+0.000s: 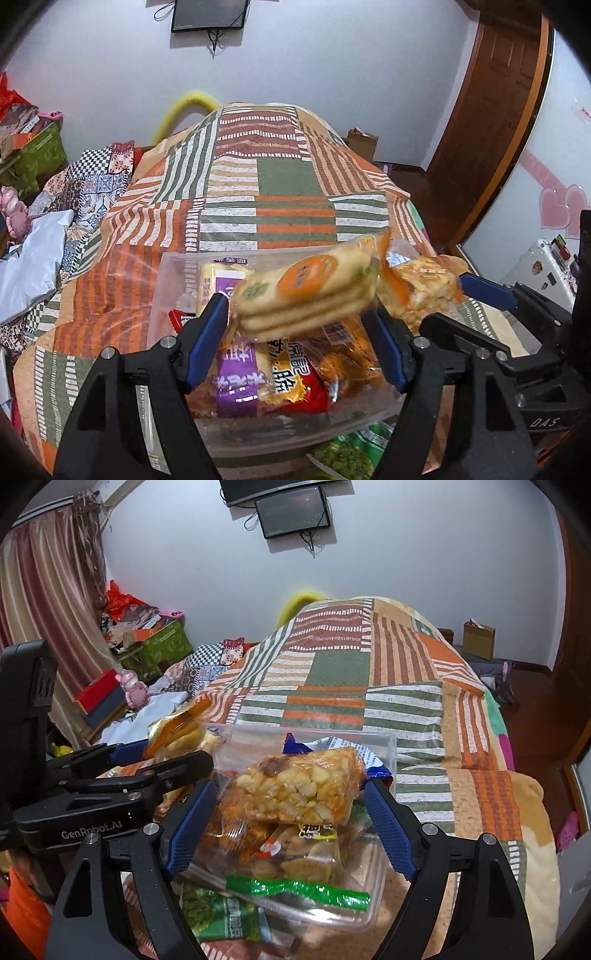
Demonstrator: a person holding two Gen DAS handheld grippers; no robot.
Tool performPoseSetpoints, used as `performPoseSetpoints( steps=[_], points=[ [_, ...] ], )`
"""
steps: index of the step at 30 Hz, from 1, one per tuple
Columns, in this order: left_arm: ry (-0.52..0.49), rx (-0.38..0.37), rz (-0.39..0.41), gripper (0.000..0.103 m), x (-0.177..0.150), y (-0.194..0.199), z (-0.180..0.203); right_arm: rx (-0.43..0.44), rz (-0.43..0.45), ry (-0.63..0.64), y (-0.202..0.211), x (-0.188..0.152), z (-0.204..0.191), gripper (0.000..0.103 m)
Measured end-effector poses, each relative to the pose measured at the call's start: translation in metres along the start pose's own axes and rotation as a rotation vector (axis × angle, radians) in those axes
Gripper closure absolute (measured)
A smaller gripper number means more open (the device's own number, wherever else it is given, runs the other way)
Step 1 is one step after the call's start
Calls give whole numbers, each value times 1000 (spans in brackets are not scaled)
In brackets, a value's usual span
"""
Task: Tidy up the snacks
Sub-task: 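Lift both snacks over the clear box and open both tools inside it, then grasp the green-lidded jar with the left tool while the right tool grasps the green pea bag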
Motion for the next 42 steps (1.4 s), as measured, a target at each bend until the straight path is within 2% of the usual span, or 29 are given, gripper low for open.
performPoseSetpoints(
  steps=[3,11,22,30,39,42],
  points=[
    [0,-10,2,30,-2,7,3,-1,8,3,7,-2,-1,22],
    [-15,21,11,29,-14,30,12,-6,20,5,24,-8,0,22],
    [-28,59,-24,26,-64,58,20,9,-25,-4,36,-35,-1,21],
    [11,43,-107,26,-108,49,19,9,-76,-14,39,-61,0,21],
    [47,18,-180,26,-143,27,19,5,-117,-30,37,-77,8,21],
    [48,8,-184,36,-146,20,22,9,-128,-33,35,-80,6,21]
  ],
)
Point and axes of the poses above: each gripper's, at about its wrist camera, not at the fingertips, and y roughly against the way its jaws point, z to its right, x to its top, the point moved 1 cm from there along -y, roughly the way its jaws point, and after that the axes turned 11 degrees about -x, right-handed, at the moved point
